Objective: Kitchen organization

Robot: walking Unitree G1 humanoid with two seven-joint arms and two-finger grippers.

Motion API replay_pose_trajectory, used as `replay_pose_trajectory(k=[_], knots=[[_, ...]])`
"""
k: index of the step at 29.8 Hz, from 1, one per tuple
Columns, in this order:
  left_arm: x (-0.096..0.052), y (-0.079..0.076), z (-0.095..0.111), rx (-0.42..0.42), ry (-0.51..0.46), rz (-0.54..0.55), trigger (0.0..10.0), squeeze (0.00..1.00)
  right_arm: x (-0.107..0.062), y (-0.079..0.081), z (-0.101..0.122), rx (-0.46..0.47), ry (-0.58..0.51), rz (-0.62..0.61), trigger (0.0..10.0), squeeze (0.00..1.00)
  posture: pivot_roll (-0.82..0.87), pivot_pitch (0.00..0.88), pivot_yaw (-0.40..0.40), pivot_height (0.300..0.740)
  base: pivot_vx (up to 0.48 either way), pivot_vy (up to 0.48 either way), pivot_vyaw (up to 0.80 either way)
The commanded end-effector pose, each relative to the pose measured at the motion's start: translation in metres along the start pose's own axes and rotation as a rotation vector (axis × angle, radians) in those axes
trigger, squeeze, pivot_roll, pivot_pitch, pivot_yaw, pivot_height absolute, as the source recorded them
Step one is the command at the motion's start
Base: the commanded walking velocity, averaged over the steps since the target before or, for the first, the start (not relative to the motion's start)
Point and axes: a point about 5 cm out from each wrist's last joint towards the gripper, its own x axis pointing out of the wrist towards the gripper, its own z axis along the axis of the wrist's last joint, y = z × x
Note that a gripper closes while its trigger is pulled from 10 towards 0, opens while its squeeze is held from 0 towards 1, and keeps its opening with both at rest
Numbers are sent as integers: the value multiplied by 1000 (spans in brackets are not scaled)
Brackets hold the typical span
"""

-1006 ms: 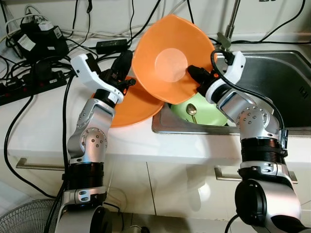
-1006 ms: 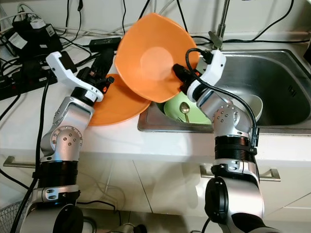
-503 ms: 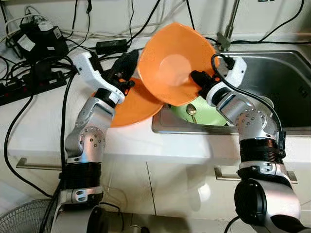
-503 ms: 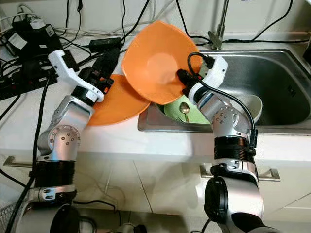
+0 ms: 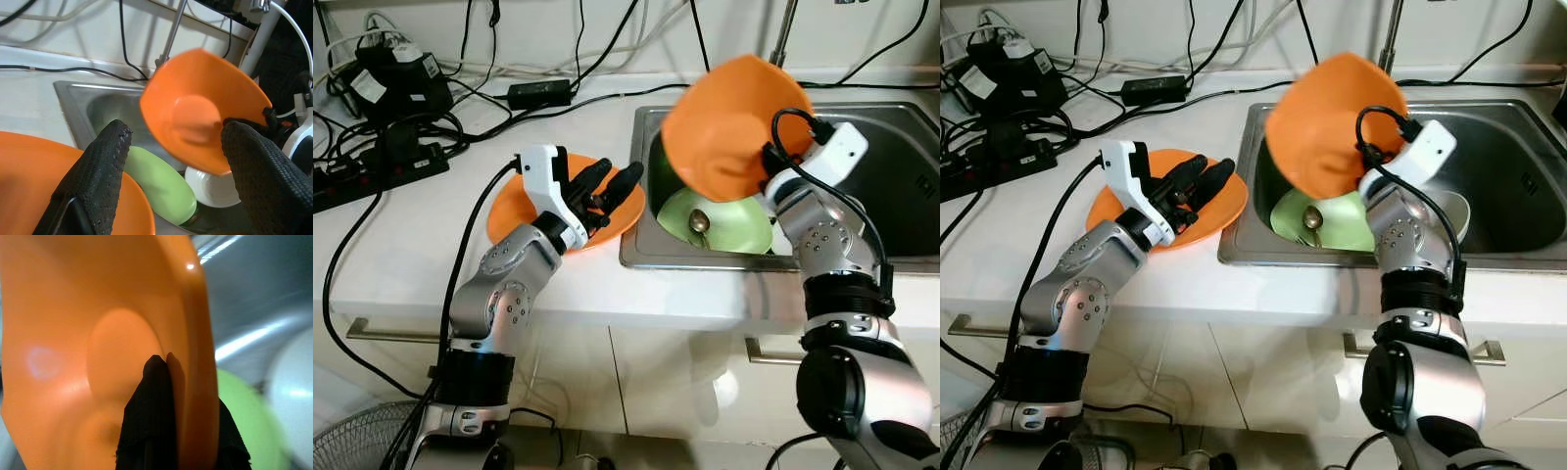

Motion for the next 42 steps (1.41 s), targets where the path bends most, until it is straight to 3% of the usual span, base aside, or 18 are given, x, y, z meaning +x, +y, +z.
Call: replay_pose_trajectory(k=[1,8,9,13,23,25,27,28,29,30,36,42], knots=[[-1,-1,-6,17,47,9,10000,1000,3,3,1,-105,-17,-41,0,0,-85,37,104,740,0,0,0],[-3,-5,-14,16,104,-5,10000,1000,6,-3,-14,-236,27,-90,0,0,-76,40,95,740,0,0,0],[-5,-6,-18,27,142,-12,10000,1000,7,-1,-21,-318,40,-70,0,0,-74,41,94,740,0,0,0],[-7,-9,-26,70,219,-50,10000,1000,6,2,-37,-413,100,-18,0,0,-72,45,93,740,0,0,0],[-10,-11,-31,85,271,-70,10000,1000,7,16,-45,-514,158,129,0,0,-61,57,96,740,0,0,0],[-12,-13,-31,92,289,-83,10000,816,8,22,-39,-561,153,170,0,0,-49,64,93,740,0,0,0],[-13,-14,-31,94,294,-86,10000,773,9,23,-37,-573,150,178,0,0,-47,65,92,740,0,0,0],[-14,-14,-31,95,300,-89,10000,180,9,25,-35,-589,150,192,0,0,-38,69,91,740,0,0,0],[-14,-14,-31,95,300,-89,10000,180,9,25,-35,-589,150,192,0,0,-38,69,91,740,0,0,0],[-16,-15,-31,106,315,-93,10000,0,10,28,-29,-619,147,209,0,0,-24,75,87,740,0,0,0],[-24,-16,-30,111,352,-100,10000,0,11,25,-27,-684,181,224,0,0,6,92,90,740,0,0,0],[-31,-17,-31,115,379,-97,10000,0,7,13,-47,-758,299,247,0,0,28,106,93,740,0,0,0]])
